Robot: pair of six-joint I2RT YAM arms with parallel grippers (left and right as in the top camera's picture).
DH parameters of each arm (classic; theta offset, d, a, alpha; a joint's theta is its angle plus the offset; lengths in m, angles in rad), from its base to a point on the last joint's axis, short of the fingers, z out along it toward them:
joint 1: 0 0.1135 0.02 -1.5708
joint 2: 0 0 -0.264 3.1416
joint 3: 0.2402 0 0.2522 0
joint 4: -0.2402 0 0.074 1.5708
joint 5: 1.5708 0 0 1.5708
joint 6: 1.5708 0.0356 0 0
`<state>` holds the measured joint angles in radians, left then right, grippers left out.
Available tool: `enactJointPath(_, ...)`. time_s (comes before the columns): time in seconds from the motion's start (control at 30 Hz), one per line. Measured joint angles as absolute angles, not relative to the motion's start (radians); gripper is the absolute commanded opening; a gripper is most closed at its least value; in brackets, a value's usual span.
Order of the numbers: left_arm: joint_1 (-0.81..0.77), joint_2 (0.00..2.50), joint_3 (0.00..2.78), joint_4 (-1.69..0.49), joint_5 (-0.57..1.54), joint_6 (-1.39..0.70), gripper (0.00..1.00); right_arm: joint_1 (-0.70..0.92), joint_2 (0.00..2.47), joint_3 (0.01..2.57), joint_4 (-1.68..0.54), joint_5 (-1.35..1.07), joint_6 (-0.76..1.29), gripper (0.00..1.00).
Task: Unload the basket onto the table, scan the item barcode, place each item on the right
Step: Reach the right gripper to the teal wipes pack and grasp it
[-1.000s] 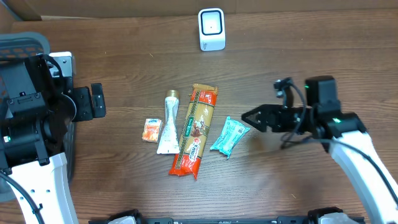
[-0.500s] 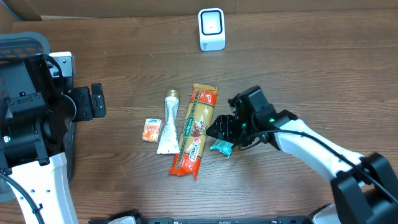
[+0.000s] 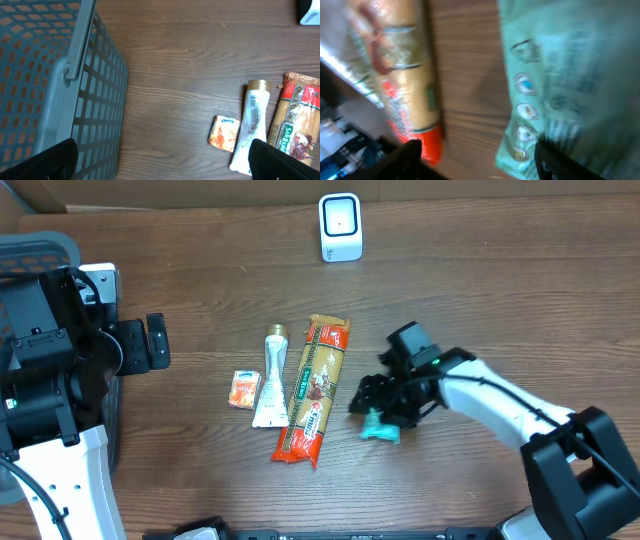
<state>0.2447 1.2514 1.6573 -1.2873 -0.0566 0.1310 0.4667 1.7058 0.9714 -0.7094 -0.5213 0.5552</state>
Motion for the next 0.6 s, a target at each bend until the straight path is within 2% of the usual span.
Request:
enactJointPath(0.03, 0.245, 1.251, 1.657, -1.287, -0.057, 0.131, 1.00, 0.440, 1.707, 0.991, -0.754, -0.498, 0.505, 0.91)
enactJointPath(0.07, 0.245, 1.251, 1.657, -1.287, -0.057, 0.131, 1.00, 0.418, 1.709, 1.010, -0.780, -0.477, 0.461, 0.93)
enactJointPath(0.3, 0.245, 1.251, 1.657, -1.287, -0.057, 0.131, 1.00, 0.311, 1.712, 1.144, -0.815, -0.241, 0.185, 0.96)
enactJointPath(0.47, 0.245, 1.251, 1.657, -1.287, -0.057, 0.131, 1.00, 0.274, 1.712, 1.214, -0.893, -0.205, 0.138, 0.96)
enactJointPath(0.6, 0.245, 1.251, 1.657, -1.287, -0.057, 0.131, 1.00, 0.234, 1.712, 1.236, -0.996, -0.292, 0.144, 0.95)
